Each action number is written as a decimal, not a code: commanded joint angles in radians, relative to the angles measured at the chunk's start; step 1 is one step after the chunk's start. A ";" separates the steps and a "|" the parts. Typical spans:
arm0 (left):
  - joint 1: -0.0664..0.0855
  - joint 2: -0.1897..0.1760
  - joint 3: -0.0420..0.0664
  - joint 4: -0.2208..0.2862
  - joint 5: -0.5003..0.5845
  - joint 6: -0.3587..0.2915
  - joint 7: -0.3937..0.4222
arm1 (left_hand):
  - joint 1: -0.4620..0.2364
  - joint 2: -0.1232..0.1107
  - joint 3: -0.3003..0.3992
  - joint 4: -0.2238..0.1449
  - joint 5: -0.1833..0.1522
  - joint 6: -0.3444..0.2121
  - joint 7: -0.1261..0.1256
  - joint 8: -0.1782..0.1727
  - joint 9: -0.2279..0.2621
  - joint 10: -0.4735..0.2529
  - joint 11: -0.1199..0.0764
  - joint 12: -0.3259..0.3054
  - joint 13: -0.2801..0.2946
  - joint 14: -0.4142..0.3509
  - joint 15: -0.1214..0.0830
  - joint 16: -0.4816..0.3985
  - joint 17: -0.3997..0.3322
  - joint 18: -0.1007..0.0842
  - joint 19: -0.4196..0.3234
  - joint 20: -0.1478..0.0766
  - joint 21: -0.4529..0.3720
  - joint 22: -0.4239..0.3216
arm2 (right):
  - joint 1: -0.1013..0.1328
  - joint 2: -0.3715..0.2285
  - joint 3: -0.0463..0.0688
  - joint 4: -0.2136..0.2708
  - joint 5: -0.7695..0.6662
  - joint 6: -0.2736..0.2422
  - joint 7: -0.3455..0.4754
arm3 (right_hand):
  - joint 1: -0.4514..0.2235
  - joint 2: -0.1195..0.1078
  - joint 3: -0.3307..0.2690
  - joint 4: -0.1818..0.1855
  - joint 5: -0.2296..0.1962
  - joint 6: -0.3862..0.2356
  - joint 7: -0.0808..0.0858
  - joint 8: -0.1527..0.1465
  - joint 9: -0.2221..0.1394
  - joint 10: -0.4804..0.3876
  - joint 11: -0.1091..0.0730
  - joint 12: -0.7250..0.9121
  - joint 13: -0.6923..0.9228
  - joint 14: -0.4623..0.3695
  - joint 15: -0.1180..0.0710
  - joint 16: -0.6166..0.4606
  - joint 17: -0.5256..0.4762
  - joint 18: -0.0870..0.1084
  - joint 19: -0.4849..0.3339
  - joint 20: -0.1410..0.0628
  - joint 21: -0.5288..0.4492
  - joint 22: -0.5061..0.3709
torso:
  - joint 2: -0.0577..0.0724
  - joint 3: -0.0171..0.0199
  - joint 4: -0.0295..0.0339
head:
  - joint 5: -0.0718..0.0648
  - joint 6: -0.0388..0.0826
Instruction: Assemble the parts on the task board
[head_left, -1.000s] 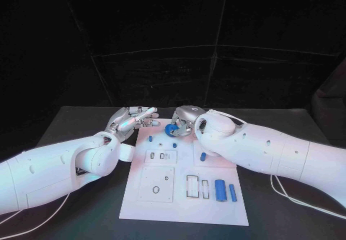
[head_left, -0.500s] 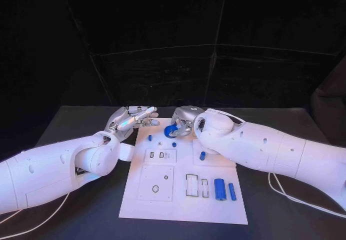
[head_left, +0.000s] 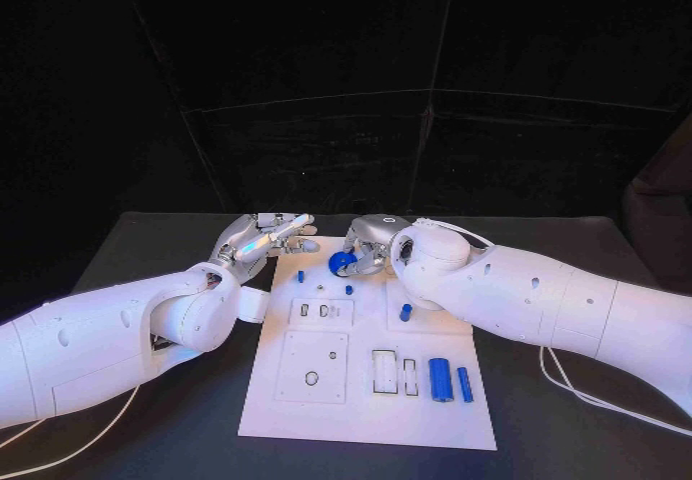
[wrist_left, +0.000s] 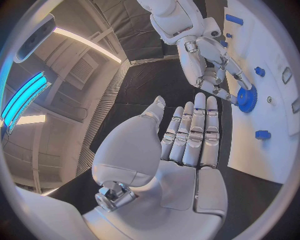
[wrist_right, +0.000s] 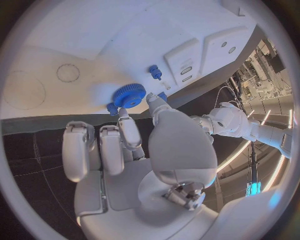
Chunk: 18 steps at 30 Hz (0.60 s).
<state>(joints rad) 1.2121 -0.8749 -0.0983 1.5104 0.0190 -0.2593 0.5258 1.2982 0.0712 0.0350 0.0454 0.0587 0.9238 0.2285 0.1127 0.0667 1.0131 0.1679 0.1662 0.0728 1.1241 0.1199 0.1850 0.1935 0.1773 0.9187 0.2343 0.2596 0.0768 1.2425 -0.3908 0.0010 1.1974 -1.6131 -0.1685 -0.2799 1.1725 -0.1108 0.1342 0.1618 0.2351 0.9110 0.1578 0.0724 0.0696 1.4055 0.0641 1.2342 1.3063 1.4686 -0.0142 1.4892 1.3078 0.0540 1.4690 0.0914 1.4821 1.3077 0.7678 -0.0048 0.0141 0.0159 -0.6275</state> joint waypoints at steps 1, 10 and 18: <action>0.001 0.000 0.001 0.001 -0.004 0.013 0.003 | 0.007 0.005 -0.001 -0.006 0.005 0.006 0.002 -0.006 -0.001 0.005 0.004 -0.006 -0.002 0.008 0.000 -0.006 0.002 0.007 0.008 0.000 -0.004 -0.001 | 0.002 -0.027 0.000 0.028 0.025 -0.115 0.046 | 0.012 0.015 -0.008 -0.001 0.031 0.010 -0.001 0.002 0.000 0.008 0.003 0.011 0.008 0.072 0.005 0.007 0.123 -0.013 0.013 0.005 0.007 0.070 | -0.001 0.0015 -0.0026 | 0.000 0.003; 0.001 -0.009 0.001 0.003 -0.004 0.012 0.004 | 0.007 0.005 -0.001 -0.007 0.005 0.006 0.002 -0.007 -0.001 0.004 0.004 -0.007 -0.002 0.008 0.000 -0.007 0.002 0.007 0.009 0.000 -0.005 -0.002 | 0.003 -0.209 0.000 0.151 0.250 -0.251 0.244 | 0.086 0.031 0.002 -0.038 0.066 0.012 -0.001 0.002 0.000 -0.003 0.002 -0.002 -0.001 0.070 0.004 0.002 0.116 -0.012 0.009 0.005 0.004 0.064 | -0.005 0.0010 -0.0139 | -0.002 0.010; 0.001 -0.011 0.001 0.007 -0.004 0.012 0.004 | 0.007 0.005 -0.001 -0.008 0.005 0.006 0.002 -0.007 -0.001 0.004 0.004 -0.007 -0.002 0.008 0.001 -0.007 0.002 0.007 0.009 0.000 -0.005 -0.002 | 0.005 -0.393 -0.001 0.202 0.396 -0.165 0.389 | 0.158 0.013 0.015 -0.095 0.108 0.041 -0.008 0.018 0.003 -0.006 -0.006 -0.008 -0.004 0.069 -0.003 0.001 0.116 -0.011 0.008 -0.002 0.003 0.063 | -0.006 0.0038 -0.0227 | -0.006 0.016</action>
<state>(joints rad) 1.2120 -0.8853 -0.0983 1.5146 0.0189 -0.2587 0.5245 1.2982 0.0713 0.0321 0.0426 0.0587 0.9238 0.2285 0.1126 0.0667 1.0130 0.1679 0.1625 0.0718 1.1241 0.1199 0.1850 0.1943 0.1773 0.9187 0.2343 0.2596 0.0760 1.2446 -0.7709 0.0004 1.3935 -1.3239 -0.3585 0.0023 1.3255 -0.0985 0.1494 0.0724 0.3486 0.9505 0.1504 0.0891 0.0736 1.4039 0.0624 1.2301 1.3037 1.4687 -0.0143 1.4926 1.3076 0.0540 1.4690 0.0914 1.4821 1.3075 0.7620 -0.0012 -0.0062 0.0137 -0.6121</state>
